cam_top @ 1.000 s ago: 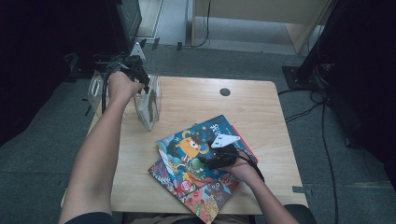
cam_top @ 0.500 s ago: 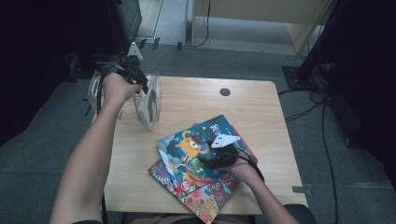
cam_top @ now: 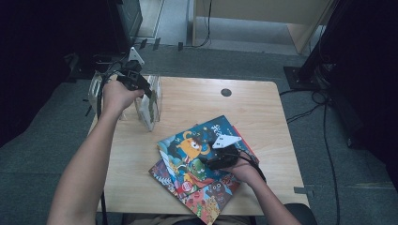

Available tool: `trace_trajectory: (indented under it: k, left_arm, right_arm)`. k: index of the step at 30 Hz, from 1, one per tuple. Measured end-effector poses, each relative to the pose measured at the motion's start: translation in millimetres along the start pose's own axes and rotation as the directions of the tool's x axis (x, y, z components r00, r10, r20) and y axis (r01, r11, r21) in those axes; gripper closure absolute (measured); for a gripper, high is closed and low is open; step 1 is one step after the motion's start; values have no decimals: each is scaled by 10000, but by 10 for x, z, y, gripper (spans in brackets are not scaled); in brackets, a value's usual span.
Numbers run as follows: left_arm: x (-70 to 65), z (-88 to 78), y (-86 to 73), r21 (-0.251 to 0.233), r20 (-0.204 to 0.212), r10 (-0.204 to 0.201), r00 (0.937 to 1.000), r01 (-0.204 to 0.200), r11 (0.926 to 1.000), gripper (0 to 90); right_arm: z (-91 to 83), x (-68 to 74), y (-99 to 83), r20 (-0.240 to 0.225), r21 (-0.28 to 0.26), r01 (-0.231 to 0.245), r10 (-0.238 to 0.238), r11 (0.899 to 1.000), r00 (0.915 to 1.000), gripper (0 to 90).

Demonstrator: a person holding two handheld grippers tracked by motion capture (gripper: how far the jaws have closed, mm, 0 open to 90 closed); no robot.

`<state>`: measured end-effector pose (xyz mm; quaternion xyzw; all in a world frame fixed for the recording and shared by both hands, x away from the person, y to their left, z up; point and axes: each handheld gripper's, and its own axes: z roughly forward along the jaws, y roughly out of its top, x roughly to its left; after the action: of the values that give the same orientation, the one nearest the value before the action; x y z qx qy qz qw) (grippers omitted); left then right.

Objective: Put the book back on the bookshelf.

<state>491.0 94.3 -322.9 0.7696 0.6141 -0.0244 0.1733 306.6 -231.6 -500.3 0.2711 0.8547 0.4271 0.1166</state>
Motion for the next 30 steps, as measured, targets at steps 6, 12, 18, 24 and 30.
trace_trajectory:
  k: [6, 12, 18, 24, 30]
  left_arm:
    - [-44, -4, -115, -192, 157, 338, 9993, -335, 9993, 624]
    - [-72, -12, -244, -388, 443, 659, 9968, -642, 9972, 616]
    - [-143, 0, -361, -537, 473, 985, 9940, -959, 9939, 611]
    - [-174, 60, -512, -686, 569, 1345, 9893, -1305, 9891, 606]
    - [-173, 121, -674, -996, 795, 1544, 9848, -1462, 9842, 599]
  right_arm:
    - [-2, -12, 0, -65, -30, -25, 25, 10000, 10000, 255]
    - [-2, -15, 0, -87, -26, -36, 36, 10000, 10000, 255]
    - [-2, -15, 0, -102, -27, -42, 42, 10000, 9999, 255]
    - [-5, -28, 6, -216, 40, -35, 35, 10000, 9998, 255]
    - [-7, -38, 10, -273, 81, -22, 24, 10000, 9996, 255]
